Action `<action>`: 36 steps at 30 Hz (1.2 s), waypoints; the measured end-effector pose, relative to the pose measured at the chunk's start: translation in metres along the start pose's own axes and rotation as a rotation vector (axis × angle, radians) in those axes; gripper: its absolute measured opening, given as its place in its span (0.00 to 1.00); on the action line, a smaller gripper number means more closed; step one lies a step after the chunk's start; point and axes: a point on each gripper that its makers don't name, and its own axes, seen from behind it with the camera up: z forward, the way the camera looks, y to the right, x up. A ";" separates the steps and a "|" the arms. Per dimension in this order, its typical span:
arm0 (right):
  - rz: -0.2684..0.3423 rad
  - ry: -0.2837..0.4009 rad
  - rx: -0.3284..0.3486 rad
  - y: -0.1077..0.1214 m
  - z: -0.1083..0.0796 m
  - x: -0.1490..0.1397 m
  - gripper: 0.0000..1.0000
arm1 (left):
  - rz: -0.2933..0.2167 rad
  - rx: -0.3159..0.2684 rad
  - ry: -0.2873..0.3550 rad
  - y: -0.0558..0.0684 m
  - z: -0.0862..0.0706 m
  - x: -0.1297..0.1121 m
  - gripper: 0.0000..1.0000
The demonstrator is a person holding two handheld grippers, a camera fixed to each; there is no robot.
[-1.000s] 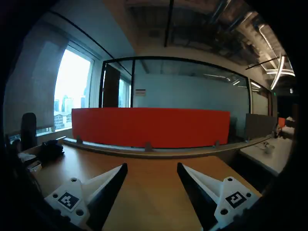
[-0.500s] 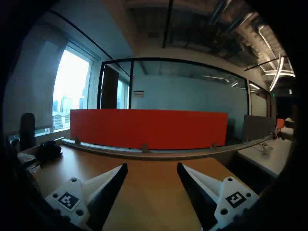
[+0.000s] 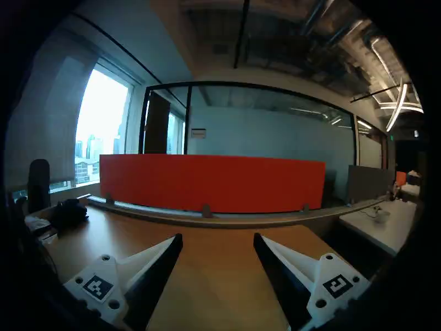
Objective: Fold towel
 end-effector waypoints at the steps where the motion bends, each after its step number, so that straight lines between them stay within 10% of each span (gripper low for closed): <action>1: 0.001 0.000 0.000 0.000 0.000 -0.001 1.00 | 0.000 0.000 0.000 0.000 0.000 0.000 0.90; 36: 0.058 0.079 -0.024 0.028 0.009 0.003 1.00 | 0.000 0.003 0.002 0.001 0.004 -0.013 0.91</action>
